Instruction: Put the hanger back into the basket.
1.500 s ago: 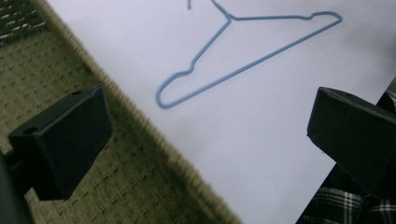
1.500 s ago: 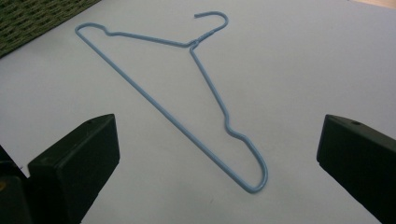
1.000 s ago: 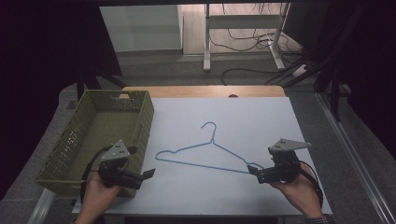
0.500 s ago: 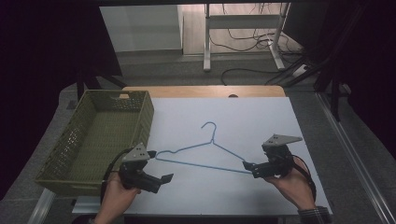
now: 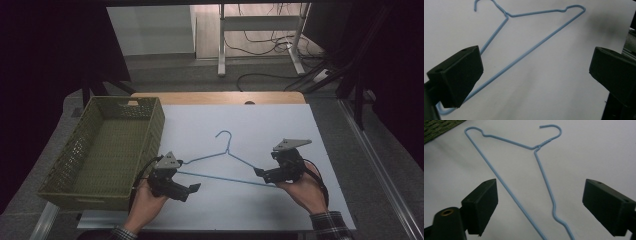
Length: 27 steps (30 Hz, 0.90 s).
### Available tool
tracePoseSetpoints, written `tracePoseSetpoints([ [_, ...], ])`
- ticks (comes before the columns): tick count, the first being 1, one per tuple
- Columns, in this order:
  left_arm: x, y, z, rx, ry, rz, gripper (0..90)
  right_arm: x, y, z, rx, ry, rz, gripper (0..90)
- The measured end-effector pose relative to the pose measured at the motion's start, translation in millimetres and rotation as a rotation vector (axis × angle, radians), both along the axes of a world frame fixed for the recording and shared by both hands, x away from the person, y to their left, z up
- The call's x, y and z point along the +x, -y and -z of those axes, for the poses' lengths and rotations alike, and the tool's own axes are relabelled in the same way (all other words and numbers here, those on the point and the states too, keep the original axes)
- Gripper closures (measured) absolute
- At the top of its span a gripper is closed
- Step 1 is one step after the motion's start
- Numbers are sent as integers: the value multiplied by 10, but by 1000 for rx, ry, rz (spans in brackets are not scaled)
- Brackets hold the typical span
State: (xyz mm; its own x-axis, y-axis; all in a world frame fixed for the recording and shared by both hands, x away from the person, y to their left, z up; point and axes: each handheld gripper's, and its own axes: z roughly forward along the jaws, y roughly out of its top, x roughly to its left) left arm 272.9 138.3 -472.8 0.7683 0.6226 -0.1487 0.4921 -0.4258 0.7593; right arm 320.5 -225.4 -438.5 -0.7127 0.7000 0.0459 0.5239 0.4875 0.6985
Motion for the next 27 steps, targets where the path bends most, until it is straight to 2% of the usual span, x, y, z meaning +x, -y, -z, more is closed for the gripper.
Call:
tracePoseSetpoints([
  [6,107,30,78,-11,-2,-16,0,133,-63,53,-6,-4,-18,252],
  [10,172,59,134,13,5,-21,0,229,-114,98,-4,-9,-34,326],
  [13,227,74,186,16,5,-25,0,331,-195,150,-24,-17,-65,409],
  [14,227,74,186,16,5,-25,0,331,-195,150,-24,-17,-65,409],
  [15,254,79,211,19,3,-23,0,386,-238,180,-38,-12,-84,463],
  [16,254,79,211,19,3,-23,0,386,-238,180,-38,-12,-84,463],
  [17,280,84,238,20,3,-22,0,441,-285,217,-51,-18,-100,505],
  [22,328,104,289,38,-1,-22,0,543,-377,295,-73,-25,-127,568],
  [27,355,106,328,38,-10,-24,0,668,-486,404,-101,-35,-160,629],
])
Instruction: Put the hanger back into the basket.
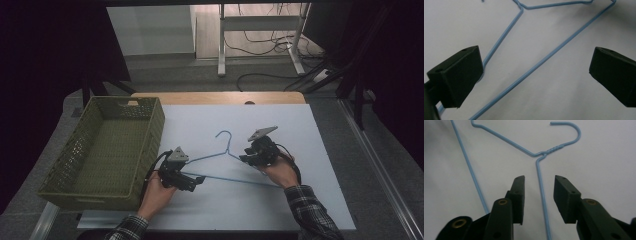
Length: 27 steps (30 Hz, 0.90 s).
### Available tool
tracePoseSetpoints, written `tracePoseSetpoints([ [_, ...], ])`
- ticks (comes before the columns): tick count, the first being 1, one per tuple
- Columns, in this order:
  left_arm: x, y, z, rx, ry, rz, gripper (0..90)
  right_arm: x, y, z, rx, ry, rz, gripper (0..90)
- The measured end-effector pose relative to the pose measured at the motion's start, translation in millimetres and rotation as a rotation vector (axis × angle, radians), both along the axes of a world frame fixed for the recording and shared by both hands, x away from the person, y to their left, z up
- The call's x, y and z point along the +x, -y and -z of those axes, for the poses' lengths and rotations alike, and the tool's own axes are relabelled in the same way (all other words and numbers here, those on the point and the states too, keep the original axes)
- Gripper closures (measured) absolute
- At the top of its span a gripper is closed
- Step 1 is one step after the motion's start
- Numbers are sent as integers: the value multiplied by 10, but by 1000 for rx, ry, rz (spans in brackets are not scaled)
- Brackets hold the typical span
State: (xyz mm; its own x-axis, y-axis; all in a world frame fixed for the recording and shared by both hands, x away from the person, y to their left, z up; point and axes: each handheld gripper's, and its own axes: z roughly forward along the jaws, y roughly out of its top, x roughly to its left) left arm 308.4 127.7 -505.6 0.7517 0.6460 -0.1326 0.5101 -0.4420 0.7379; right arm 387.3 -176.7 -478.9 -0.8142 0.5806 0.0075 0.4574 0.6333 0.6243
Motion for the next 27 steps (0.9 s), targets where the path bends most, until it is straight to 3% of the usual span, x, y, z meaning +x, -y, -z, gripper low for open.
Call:
tracePoseSetpoints([
  [7,9,-6,23,-2,-5,-8,0,177,-105,215,-48,-14,-35,720],
  [11,16,-3,29,2,-10,-16,0,217,-119,287,-41,-28,-52,739],
  [17,17,7,31,1,-16,-21,1,208,-162,341,-81,-19,-62,790],
  [19,23,17,28,1,-15,-19,2,202,-162,344,-78,-23,-64,857],
  [27,69,54,18,11,-21,-24,11,177,-175,325,-96,7,-80,866],
])
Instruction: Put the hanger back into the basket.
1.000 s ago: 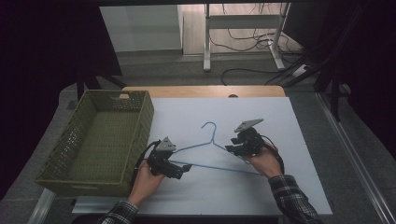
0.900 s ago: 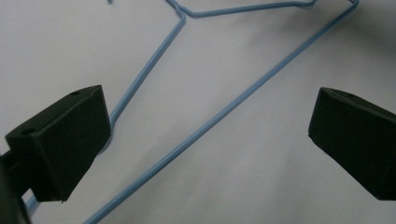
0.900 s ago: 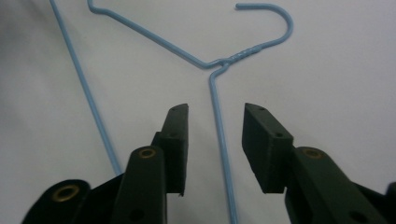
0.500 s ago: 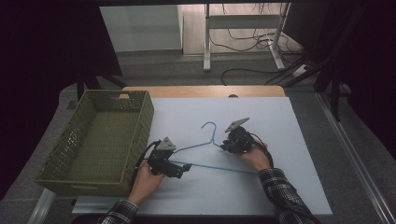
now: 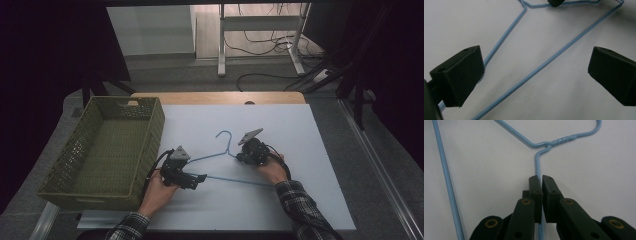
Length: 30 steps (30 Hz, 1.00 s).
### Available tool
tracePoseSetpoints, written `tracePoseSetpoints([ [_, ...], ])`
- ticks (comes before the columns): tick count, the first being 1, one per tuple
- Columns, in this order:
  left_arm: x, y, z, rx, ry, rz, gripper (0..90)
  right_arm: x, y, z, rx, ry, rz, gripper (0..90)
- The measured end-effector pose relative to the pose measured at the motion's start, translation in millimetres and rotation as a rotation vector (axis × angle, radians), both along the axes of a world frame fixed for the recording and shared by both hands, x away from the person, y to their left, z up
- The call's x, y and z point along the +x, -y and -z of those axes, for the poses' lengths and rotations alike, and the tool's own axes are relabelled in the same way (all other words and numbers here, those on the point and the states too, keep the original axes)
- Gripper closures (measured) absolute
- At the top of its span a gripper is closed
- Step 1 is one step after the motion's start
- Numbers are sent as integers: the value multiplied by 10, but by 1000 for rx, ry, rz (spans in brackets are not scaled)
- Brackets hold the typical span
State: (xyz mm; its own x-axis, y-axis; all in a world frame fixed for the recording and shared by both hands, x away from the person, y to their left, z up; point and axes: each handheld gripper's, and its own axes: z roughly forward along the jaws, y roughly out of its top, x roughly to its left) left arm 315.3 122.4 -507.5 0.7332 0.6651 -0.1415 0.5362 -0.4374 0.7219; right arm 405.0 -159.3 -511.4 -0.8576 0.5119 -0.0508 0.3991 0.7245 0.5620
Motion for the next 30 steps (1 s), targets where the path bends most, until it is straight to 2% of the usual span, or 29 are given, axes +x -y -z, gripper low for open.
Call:
tracePoseSetpoints([
  [4,46,21,-34,4,5,6,14,-37,0,-78,12,33,-5,867],
  [7,90,48,-53,-5,6,14,17,-68,-6,-116,19,40,-8,867],
  [10,146,101,-52,18,7,23,26,-82,-8,-138,22,47,-13,867],
  [12,191,147,-39,52,10,27,38,-96,-13,-155,19,55,-16,867],
  [15,307,208,16,104,22,17,120,-116,-14,-178,15,62,-20,867],
  [17,345,212,33,111,20,19,152,-120,-15,-181,17,64,-20,867],
  [18,379,222,52,114,18,14,216,-124,-14,-186,16,67,-22,867],
  [19,423,233,72,120,16,11,216,-126,-14,-193,16,68,-22,867],
  [20,475,251,93,111,11,11,299,-131,-12,-203,19,70,-24,867],
  [21,504,265,99,120,15,13,330,-133,-12,-207,21,71,-23,867],
  [26,597,337,101,157,38,24,382,-141,-14,-219,22,68,-22,867],
  [27,619,353,102,152,37,29,420,-144,-14,-226,24,70,-24,867],
  [30,672,390,99,157,39,49,443,-149,-15,-233,26,71,-26,867],
])
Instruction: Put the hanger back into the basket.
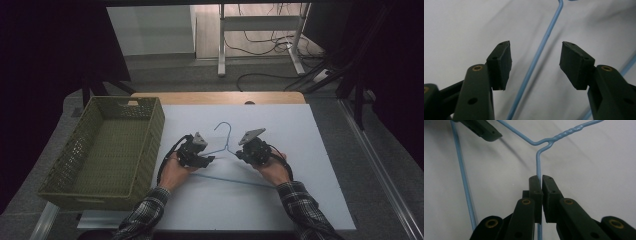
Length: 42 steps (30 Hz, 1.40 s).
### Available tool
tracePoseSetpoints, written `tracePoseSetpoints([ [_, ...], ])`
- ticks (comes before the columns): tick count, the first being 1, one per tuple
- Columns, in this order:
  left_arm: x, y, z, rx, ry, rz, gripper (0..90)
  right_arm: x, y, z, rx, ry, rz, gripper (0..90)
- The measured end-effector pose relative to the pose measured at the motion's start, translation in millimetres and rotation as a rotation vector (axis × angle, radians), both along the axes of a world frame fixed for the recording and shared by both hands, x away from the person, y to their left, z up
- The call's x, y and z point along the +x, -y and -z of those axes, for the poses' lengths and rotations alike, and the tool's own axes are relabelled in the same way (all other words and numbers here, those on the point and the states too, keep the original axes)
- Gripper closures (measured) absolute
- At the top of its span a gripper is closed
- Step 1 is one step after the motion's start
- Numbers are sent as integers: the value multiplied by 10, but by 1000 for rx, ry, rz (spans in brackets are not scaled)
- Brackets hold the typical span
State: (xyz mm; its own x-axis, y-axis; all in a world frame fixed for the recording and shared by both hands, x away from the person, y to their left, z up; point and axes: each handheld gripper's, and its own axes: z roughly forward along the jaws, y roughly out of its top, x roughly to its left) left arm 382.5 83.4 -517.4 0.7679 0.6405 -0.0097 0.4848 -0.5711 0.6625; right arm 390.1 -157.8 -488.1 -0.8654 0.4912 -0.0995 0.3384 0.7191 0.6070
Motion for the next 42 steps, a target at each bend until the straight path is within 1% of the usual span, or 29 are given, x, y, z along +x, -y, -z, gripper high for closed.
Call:
tracePoseSetpoints([
  [1,16,8,0,-4,-5,12,461,1,1,-4,0,3,-5,867],
  [3,36,30,0,8,-2,19,477,-2,0,-12,3,3,-7,867],
  [6,55,53,-4,10,-1,29,507,-9,-8,-17,8,3,-7,867],
  [7,62,58,-3,9,-3,37,537,-11,-9,-19,8,3,-8,867],
  [9,68,72,-1,21,-1,42,557,-14,-14,-21,9,2,-8,867],
  [12,79,78,6,30,-1,50,626,-16,-15,-27,8,5,-12,867],
  [13,82,78,9,33,-2,55,626,-17,-15,-28,9,5,-14,867],
  [15,84,78,13,41,0,66,663,-22,-17,-33,10,5,-13,867],
  [16,85,79,18,46,1,71,663,-22,-17,-33,10,5,-13,867],
  [17,86,76,23,66,9,91,694,-25,-18,-33,11,4,-13,867],
  [19,86,77,29,73,15,98,709,-26,-19,-33,11,4,-13,867],
  [20,85,77,31,76,22,99,736,-27,-19,-32,11,3,-12,867],
  [22,90,69,33,76,27,106,755,-27,-20,-30,11,2,-12,866],
  [24,92,61,31,77,31,115,763,-28,-19,-28,11,2,-10,866],
  [27,83,63,25,93,52,137,775,-27,-20,-26,13,0,-7,861],
  [30,70,66,28,100,64,154,790,-33,-19,-21,18,1,4,850],
  [31,66,69,31,107,66,159,795,-35,-15,-25,22,-6,9,827],
  [32,64,69,34,111,67,164,804,-31,-2,-36,33,-4,15,803],
  [33,58,68,38,112,79,168,811,-29,5,-49,43,-6,21,798],
  [35,58,67,45,104,78,173,826,-6,18,-87,64,-12,38,755],
  [36,58,67,46,104,81,175,833,12,14,-109,80,-13,53,713],
  [37,56,72,50,100,79,177,837,31,9,-119,86,-11,61,699],
  [38,54,75,51,100,80,180,842,60,-11,-136,94,-14,74,675],
  [39,52,77,49,109,85,189,845,75,-31,-144,103,-14,86,647],
  [40,51,79,48,110,85,194,848,107,-66,-157,120,-15,103,612],
  [42,44,83,47,114,91,200,852,166,-136,-165,147,-28,127,572],
])
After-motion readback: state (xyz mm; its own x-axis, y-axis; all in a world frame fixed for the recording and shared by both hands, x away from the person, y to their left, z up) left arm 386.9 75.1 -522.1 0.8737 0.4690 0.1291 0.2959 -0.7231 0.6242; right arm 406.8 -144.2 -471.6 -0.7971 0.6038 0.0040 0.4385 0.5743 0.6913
